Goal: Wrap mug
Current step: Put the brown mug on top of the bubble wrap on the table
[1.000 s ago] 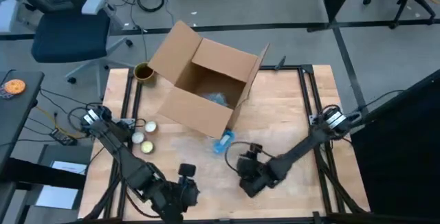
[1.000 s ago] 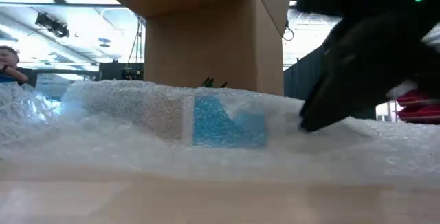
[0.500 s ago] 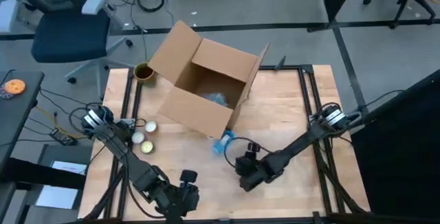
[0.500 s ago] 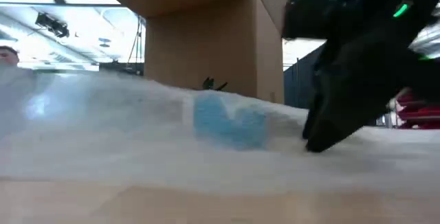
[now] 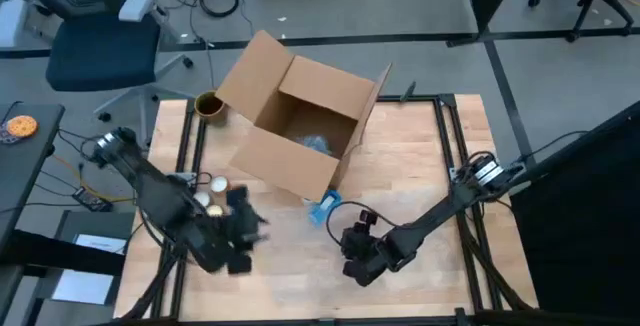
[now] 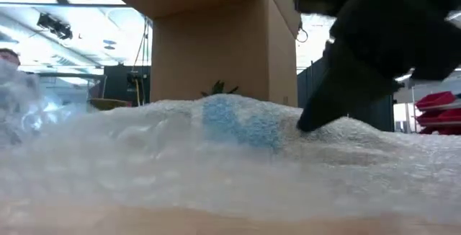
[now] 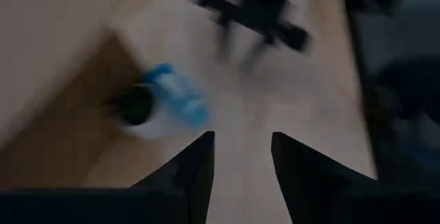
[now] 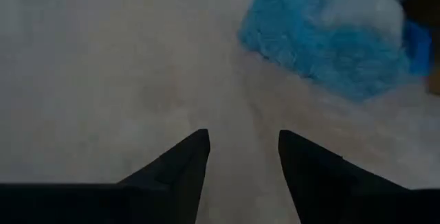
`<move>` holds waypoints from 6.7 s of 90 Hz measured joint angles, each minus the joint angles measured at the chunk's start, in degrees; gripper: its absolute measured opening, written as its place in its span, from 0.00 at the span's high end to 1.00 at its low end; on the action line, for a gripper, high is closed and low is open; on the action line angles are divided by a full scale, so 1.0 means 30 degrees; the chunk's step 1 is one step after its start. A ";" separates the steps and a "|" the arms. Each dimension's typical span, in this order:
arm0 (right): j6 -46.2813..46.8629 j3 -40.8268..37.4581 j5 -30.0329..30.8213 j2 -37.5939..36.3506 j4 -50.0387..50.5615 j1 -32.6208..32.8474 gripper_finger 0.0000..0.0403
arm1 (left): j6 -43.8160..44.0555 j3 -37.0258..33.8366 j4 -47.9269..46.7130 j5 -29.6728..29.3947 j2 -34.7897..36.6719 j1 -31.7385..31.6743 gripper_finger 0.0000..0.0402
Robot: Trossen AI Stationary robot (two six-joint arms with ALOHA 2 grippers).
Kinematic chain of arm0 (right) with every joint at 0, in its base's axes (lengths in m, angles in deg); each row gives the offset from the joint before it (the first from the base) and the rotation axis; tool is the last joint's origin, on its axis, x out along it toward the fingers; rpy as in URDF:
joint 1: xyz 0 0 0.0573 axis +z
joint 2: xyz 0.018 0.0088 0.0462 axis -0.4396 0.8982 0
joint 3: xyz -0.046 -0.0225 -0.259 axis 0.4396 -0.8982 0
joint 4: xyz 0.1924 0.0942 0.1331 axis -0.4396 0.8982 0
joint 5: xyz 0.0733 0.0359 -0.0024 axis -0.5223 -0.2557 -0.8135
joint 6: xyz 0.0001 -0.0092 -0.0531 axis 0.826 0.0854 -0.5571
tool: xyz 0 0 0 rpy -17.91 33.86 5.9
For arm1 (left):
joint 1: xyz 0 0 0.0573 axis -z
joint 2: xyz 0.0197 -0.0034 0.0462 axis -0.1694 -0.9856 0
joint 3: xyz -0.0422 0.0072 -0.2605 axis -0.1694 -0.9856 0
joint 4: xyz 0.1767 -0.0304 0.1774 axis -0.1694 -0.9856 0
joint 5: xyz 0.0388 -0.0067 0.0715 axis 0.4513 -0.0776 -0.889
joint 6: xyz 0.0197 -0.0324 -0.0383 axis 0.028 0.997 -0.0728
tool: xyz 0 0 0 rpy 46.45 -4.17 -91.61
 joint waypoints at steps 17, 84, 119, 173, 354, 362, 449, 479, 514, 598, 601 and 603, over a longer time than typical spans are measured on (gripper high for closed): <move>0.0994 0.0073 0.0023 0.1689 -0.0888 0.0000 0.60 | 0.1998 0.0000 -0.1571 -0.2793 0.2644 0.0002 0.67; 0.0780 -0.0005 0.0809 0.0300 -0.0301 0.0386 0.60 | 0.5401 0.0000 -0.6570 -1.6486 0.9050 -0.4688 0.67; 0.0779 -0.0005 0.0809 0.0300 -0.0287 0.0386 0.60 | 0.7290 -0.1525 -0.9663 -1.1399 0.9952 -0.8406 0.67; 0.0802 0.0009 0.0816 0.0299 -0.0697 0.0386 0.60 | 0.6763 -1.1244 -0.9458 -0.4863 1.0378 -1.0389 0.67; 0.4940 0.0017 -0.1881 0.0271 -0.1715 0.1603 0.60 | -2.6744 -1.1737 0.1533 1.0362 0.5525 -3.4554 0.67; 0.5310 0.0017 -0.2196 0.0271 -0.1735 0.1607 0.60 | -2.7277 -1.1737 0.1642 1.0736 0.5427 -3.4594 0.67; 0.3546 0.0024 -0.0127 0.0300 -0.3022 0.1373 0.60 | -2.4340 -1.2386 0.5434 0.5754 0.5853 -3.1707 0.67; 0.3167 0.0024 -0.0197 0.0307 -0.3397 0.1268 0.60 | -2.3265 -1.2327 0.5614 0.4805 0.1921 -3.1687 0.67; 0.3315 0.0017 -0.0197 0.0322 -0.4018 0.1268 0.60 | -2.3261 -1.2306 0.5771 0.5836 0.1259 -3.1687 0.67; 0.2654 0.0009 0.0354 -0.3338 0.1987 0.2868 0.60 | -1.7171 -1.2371 -0.1536 1.1359 0.5315 -2.7361 0.97; 0.2648 0.0009 0.0418 -0.3510 0.2222 0.2956 0.60 | -1.6688 -1.2371 -0.1798 1.1394 0.5756 -2.6933 0.97; 0.2644 0.0009 0.0449 -0.3595 0.2378 0.3012 0.60 | -1.6405 -1.2371 -0.1967 1.1437 0.6071 -2.6608 0.97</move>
